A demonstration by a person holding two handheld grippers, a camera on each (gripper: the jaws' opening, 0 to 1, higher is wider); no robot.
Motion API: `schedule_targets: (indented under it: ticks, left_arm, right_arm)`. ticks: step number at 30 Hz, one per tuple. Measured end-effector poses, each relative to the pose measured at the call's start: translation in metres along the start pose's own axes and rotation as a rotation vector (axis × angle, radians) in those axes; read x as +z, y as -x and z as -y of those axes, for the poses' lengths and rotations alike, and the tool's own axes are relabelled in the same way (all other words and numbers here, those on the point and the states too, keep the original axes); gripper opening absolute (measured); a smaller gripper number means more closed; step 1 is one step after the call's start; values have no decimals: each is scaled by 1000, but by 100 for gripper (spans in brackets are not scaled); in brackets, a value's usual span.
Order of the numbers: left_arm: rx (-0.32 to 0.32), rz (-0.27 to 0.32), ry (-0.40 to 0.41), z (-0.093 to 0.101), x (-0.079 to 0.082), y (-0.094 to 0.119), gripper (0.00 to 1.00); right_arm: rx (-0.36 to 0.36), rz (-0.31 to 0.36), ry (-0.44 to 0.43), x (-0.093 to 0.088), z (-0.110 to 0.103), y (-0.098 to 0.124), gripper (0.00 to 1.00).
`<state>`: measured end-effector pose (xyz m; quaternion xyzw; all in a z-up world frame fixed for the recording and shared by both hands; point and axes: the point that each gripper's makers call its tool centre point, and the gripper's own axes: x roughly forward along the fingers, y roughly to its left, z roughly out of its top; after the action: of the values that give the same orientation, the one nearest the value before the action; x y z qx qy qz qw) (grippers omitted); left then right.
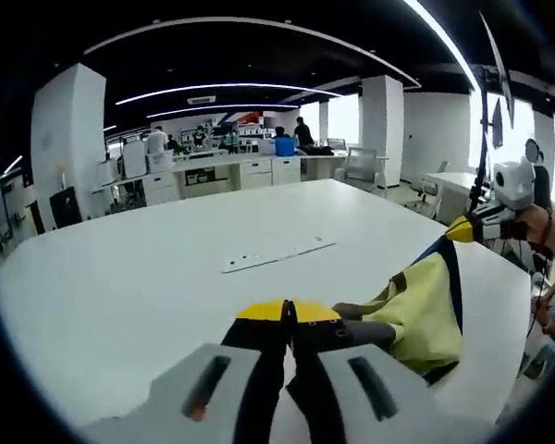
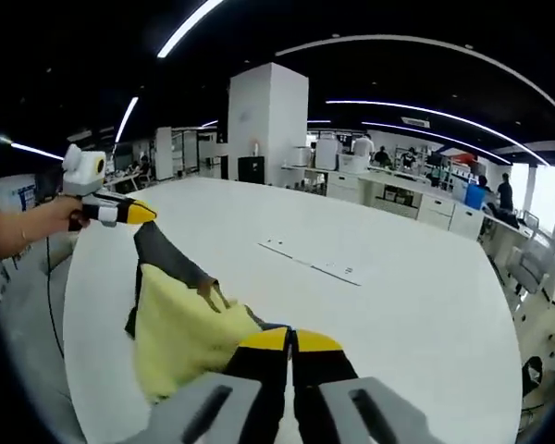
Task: Fold the garment on the visible template until the final outline fits inside the template.
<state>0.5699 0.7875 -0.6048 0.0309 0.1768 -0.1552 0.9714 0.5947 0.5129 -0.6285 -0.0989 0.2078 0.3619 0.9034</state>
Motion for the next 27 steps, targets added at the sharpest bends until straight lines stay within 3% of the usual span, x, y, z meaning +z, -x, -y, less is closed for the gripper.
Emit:
schedule_targets:
  ticks: [3,7,8,12,14,17,22,27]
  left_arm:
    - [47,43,8,-15,14,-5,0]
    - [44,78,69,-27,25,-17,0]
    - [42,59,105,-28,21,-22,0]
    - [50,-5,51,-27,3,-32,0]
    - [36,-34,66,-25,-7,-35,0]
    - [9,-46,89,-23,-15,-39,0]
    - [16,-83,102,-31,-30,-47,0]
    - [9,-149,111,-30,-58,-56,0]
  right_arm:
    - [-15,14,-24,9,7,-7,0]
    - [-32,24,-57,17,17,-18,0]
    - [-37,10,-64,15,18,-21,0]
    - [-42,-7,-94,10,22,-31,0]
    - [-46,-25,-100,4,22,-32,0]
    - [-50,-43,-105,-3,23,-33,0]
    - [-53,-61,-127,-15,25,-33,0]
    - [-49,-82,-149,-26,25,-34,0]
